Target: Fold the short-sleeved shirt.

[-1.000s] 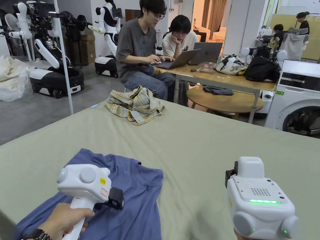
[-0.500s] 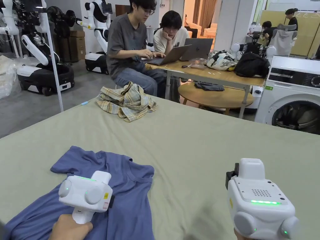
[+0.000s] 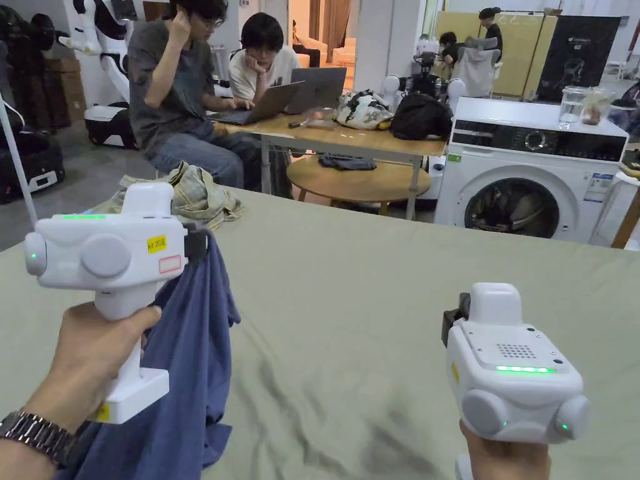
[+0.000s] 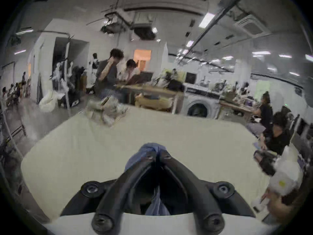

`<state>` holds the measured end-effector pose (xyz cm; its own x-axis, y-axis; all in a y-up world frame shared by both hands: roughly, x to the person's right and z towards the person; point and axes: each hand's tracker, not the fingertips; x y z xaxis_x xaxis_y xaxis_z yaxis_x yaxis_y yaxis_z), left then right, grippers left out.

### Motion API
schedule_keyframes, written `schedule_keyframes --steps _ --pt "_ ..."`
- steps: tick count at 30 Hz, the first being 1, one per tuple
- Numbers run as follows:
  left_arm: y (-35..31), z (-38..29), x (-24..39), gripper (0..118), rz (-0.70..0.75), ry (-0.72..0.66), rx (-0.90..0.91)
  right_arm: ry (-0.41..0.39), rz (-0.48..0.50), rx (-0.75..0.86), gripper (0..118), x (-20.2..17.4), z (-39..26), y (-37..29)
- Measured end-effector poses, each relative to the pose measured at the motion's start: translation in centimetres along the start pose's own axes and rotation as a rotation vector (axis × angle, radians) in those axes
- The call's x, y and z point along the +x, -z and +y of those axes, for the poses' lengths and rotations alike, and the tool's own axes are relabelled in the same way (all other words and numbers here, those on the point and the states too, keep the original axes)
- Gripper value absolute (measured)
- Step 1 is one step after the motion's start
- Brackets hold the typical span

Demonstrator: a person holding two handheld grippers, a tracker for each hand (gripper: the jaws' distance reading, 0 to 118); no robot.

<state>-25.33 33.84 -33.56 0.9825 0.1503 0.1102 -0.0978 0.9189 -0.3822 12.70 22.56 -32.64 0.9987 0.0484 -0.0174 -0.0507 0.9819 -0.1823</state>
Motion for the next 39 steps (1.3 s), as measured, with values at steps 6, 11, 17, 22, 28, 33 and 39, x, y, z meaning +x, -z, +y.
schedule_keyframes --steps 6,11,17,22,28,33,39 --pt "1.7 4.9 10.2 0 -0.188 0.086 0.057 0.023 -0.092 0.038 0 4.9 1.1 -1.8" --pt "4.5 5.0 19.8 0 -0.398 0.144 0.019 0.034 -0.196 0.071 0 10.0 1.8 -4.1" --pt "8.4 -1.0 29.6 0 -0.574 0.223 -0.110 0.018 -0.318 0.072 0 15.6 1.3 -7.0" --pt "10.4 -9.4 34.3 0 -0.669 0.276 -0.277 0.009 -0.381 0.038 0 18.6 -0.6 -8.6" --pt "10.7 -17.1 36.4 21 -0.708 0.283 -0.416 0.031 -0.405 -0.036 0 19.9 -3.3 -9.0" --pt "10.0 -17.6 35.0 68 -0.713 0.250 -0.472 0.049 -0.386 -0.078 0 19.5 -4.2 -8.9" --pt "6.6 -15.0 28.7 65 -0.587 0.165 -0.303 0.089 -0.325 -0.090 0 18.2 -3.8 -8.6"
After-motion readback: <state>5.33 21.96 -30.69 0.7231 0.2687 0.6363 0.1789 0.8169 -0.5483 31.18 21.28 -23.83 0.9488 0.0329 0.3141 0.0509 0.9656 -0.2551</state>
